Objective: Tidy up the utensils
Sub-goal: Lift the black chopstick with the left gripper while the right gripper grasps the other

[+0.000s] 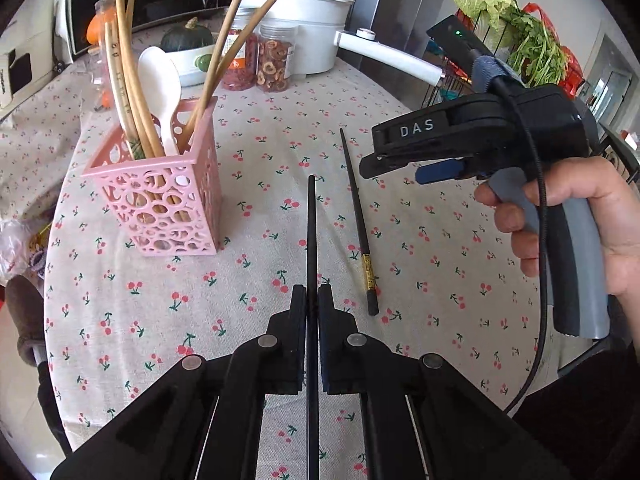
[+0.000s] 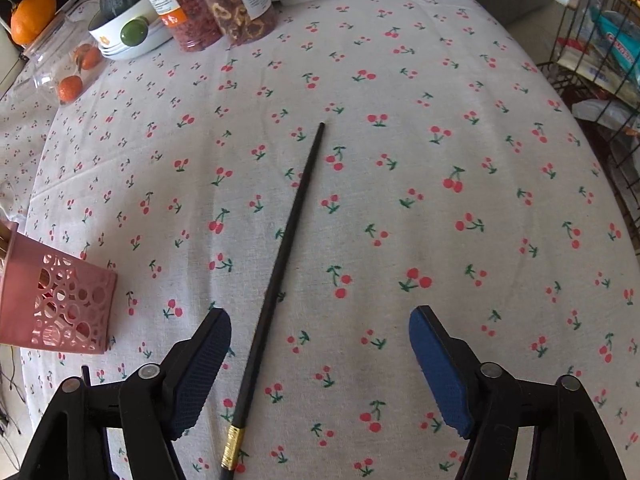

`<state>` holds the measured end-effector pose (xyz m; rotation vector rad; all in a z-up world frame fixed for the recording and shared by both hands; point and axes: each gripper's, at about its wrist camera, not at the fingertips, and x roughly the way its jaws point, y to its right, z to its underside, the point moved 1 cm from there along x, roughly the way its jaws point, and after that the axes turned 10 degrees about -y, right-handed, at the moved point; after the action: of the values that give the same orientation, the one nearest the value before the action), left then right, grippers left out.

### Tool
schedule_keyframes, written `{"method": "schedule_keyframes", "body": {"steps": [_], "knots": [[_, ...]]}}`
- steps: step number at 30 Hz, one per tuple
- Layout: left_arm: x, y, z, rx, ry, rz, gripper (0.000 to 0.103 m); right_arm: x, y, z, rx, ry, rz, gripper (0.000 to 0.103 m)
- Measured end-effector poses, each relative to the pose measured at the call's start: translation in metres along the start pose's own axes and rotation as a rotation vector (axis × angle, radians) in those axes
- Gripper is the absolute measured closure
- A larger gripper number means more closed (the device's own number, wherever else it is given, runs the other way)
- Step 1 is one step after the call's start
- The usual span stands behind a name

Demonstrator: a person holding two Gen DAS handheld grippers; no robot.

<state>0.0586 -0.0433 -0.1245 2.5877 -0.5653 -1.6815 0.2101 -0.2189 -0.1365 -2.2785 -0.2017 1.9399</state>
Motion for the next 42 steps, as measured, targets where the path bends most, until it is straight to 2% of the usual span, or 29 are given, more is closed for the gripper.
{"method": "schedule_keyframes", "body": {"steps": [1,3,4,6,7,8,16,19,20,22,24,26,34,37,40,42], "knots": [[-0.001,-0.001,0.003,-0.002,0.002,0.001,0.098,0.005,-0.004,-0.001,-0.012,-0.009,-0.032,0.04],[-0.002,-0.003,0.008,-0.003,0.009,-0.002,0.098,0.02,-0.01,-0.002,-0.033,-0.06,-0.066,0.06],[-0.001,-0.004,0.01,-0.006,0.013,0.0,0.098,0.028,-0.011,0.0,-0.045,-0.091,-0.054,0.066],[0.0,-0.006,0.015,-0.015,0.017,0.016,0.098,0.027,-0.016,0.004,-0.11,-0.067,0.005,0.086],[0.001,-0.007,0.014,-0.019,0.018,0.026,0.098,0.029,-0.016,0.006,-0.126,-0.085,0.001,0.093],[0.004,-0.008,0.013,-0.02,0.019,0.033,0.098,0.029,-0.014,0.01,-0.127,-0.09,-0.012,0.094],[0.015,-0.014,0.012,-0.024,-0.005,0.07,0.098,0.02,0.009,0.055,-0.243,-0.222,-0.113,0.095],[0.023,-0.02,0.009,-0.026,-0.027,0.077,0.098,0.017,0.022,0.067,-0.233,-0.261,-0.139,0.094],[0.026,-0.022,0.009,-0.029,-0.042,0.08,0.098,0.016,0.025,0.068,-0.229,-0.259,-0.148,0.088],[0.034,-0.026,0.007,-0.037,-0.075,0.083,0.098,0.015,0.028,0.066,-0.22,-0.246,-0.143,0.082],[0.041,-0.028,0.006,-0.04,-0.103,0.067,0.098,0.016,0.024,0.055,-0.192,-0.22,-0.128,0.062],[0.046,-0.029,0.005,-0.042,-0.13,0.05,0.097,0.017,0.017,0.043,-0.174,-0.181,-0.087,0.057],[0.054,-0.018,-0.009,0.036,-0.218,0.004,0.094,0.029,-0.015,0.025,-0.242,-0.088,0.145,0.057],[0.056,-0.017,-0.013,0.023,-0.236,-0.003,0.094,0.031,-0.019,0.027,-0.25,-0.063,0.161,0.059],[0.057,-0.015,-0.014,0.015,-0.215,-0.009,0.094,0.03,-0.017,0.029,-0.255,-0.051,0.149,0.07],[0.056,-0.013,-0.012,0.013,-0.198,-0.02,0.095,0.029,-0.016,0.032,-0.253,-0.046,0.143,0.088]]}}
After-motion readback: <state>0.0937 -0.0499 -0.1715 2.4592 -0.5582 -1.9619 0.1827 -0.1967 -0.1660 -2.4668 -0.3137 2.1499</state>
